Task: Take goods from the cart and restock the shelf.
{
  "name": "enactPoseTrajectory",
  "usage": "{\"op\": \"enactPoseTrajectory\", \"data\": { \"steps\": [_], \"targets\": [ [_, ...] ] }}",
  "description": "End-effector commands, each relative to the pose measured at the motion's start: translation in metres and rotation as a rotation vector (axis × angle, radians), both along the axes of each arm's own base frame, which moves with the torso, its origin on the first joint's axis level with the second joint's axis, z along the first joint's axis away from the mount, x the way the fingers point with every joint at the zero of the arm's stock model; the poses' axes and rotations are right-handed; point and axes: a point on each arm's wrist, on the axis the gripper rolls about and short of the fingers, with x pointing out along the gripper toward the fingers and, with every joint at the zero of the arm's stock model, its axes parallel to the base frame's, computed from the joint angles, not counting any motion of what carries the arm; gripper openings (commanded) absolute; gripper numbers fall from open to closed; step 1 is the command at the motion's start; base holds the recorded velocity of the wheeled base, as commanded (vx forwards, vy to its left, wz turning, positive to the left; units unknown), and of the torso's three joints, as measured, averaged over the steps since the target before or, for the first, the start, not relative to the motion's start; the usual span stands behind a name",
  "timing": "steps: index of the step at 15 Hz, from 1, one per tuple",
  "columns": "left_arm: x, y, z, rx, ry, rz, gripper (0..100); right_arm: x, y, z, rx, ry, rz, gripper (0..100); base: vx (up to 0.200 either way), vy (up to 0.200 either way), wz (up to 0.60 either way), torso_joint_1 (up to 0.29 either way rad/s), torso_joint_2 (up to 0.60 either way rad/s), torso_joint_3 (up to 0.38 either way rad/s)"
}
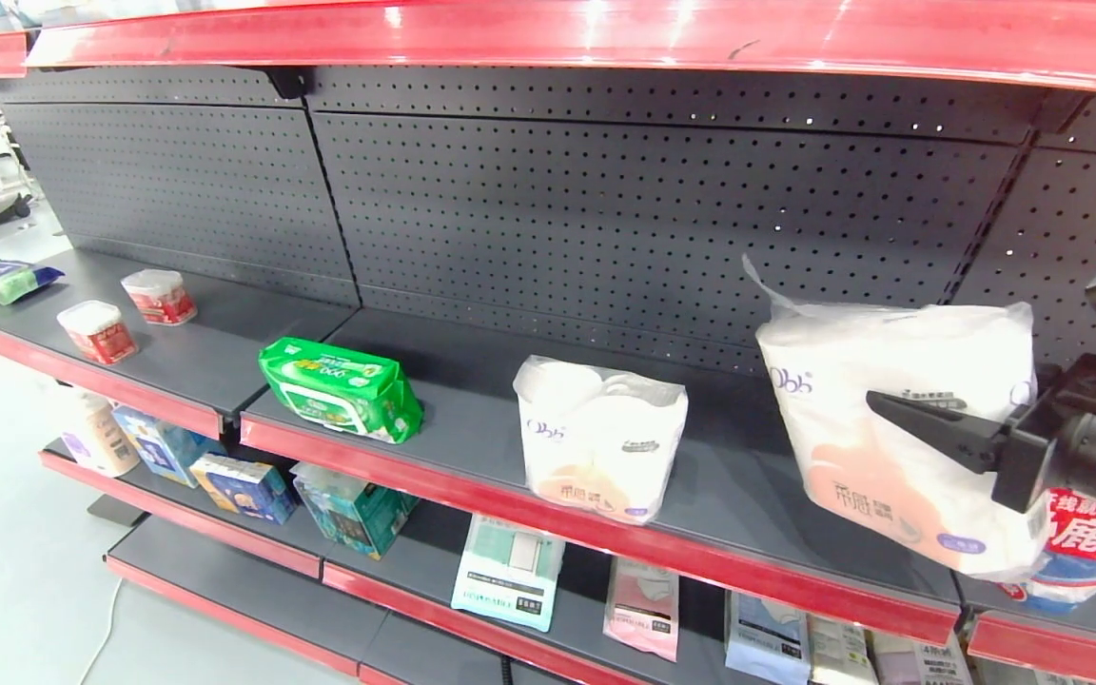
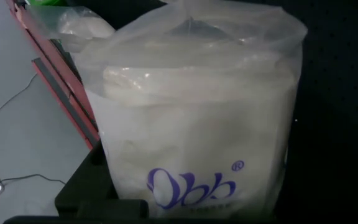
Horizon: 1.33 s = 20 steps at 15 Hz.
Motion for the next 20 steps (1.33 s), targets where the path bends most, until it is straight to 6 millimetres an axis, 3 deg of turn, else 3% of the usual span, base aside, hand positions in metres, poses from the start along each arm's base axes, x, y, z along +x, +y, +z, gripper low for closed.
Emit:
{"op": "enactPoseTrajectory", "data": {
  "steps": [1, 10, 18, 20],
  "targets": [
    [0.000, 0.000, 0.000, 0.000, -0.001, 0.003, 100, 0.021, 0.005, -0.014, -0.008, 0.049, 0.003, 0, 0.000, 0.000, 0.00, 0.000, 0.00, 0.000],
    [0.000, 0.000, 0.000, 0.000, -0.001, 0.001, 100, 0.063, 0.014, -0.019, 0.018, 0.015, -0.003, 0, 0.000, 0.000, 0.00, 0.000, 0.00, 0.000],
    [0.000, 0.000, 0.000, 0.000, -0.001, 0.001, 100, 0.115, 0.025, -0.022, 0.028, -0.004, 0.013, 0, 0.000, 0.000, 0.00, 0.000, 0.00, 0.000],
    [0.000, 0.000, 0.000, 0.000, -0.001, 0.001, 100, 0.118, 0.026, -0.025, 0.030, 0.004, 0.039, 0, 0.000, 0.000, 0.00, 0.000, 0.00, 0.000]
  ]
}}
